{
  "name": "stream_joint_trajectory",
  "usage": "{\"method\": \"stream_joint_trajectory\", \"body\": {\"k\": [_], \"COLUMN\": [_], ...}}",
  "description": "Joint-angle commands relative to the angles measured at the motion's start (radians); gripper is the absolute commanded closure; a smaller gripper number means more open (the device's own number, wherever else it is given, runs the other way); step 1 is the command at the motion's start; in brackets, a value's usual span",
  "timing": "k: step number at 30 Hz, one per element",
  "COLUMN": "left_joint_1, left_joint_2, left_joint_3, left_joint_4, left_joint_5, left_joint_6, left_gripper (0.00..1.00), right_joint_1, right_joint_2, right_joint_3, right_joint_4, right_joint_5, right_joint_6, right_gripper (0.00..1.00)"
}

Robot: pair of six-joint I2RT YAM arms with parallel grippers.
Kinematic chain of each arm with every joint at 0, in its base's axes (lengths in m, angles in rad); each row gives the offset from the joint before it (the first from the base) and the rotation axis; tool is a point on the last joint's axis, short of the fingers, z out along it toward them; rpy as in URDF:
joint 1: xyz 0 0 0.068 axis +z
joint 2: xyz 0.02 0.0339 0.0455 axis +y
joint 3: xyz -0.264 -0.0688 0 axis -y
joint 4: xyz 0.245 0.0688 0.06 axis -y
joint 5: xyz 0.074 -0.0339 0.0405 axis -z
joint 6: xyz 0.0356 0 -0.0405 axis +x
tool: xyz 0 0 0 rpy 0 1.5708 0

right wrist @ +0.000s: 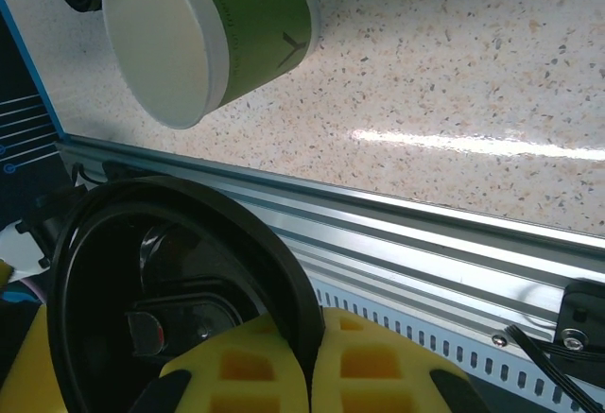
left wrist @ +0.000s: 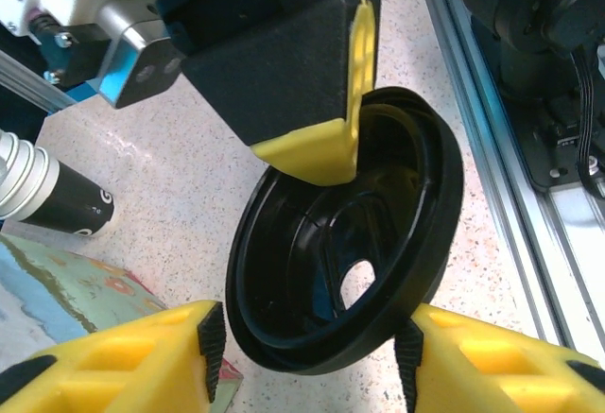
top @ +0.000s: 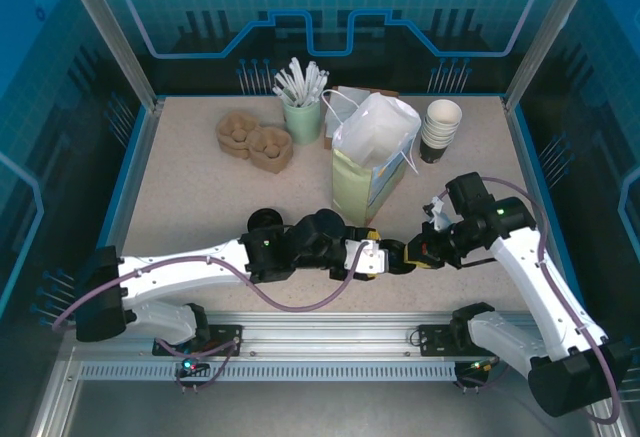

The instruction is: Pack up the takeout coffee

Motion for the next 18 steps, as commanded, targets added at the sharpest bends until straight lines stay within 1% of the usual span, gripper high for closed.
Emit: {"method": "stream_joint_trajectory", "body": {"k": [1, 4, 10, 13, 18], "left_joint_1": [-0.003, -0.003, -0.003, -0.003, -0.004], "left_joint_2": [0.022, 0.031, 0.067, 0.076, 0.087], "left_joint_3": [0.044, 0.054, 0.111, 0.121, 0.139], "left_joint_4": [0.001, -0.005, -0.079, -0.084, -0.095], "left_joint_5": [0.02, 0.019, 0.003, -0.023, -0.027], "left_joint_6": [0.023, 0.028, 0.045, 0.068, 0.096], "left_gripper": [0.51, 0.57, 0.66, 0.71, 0.79], "right_joint_1": [-0.011, -0.01, -0.01, -0.011, -0.011], "right_joint_2": [0.004, 0.01, 0.023, 0.033, 0.047], "right_joint_3": [-0.001, 0.003, 0.012, 0.021, 0.038], "right_joint_4": [-0.011, -0.016, -0.017, -0.017, -0.012], "right_joint_5": [-0.041, -0.042, -0.053, -0.057, -0.062], "right_joint_6": [-0.02, -0.024, -0.027, -0.029, -0.031], "right_gripper": [1.0, 1.0, 1.0, 1.0, 0.99]}}
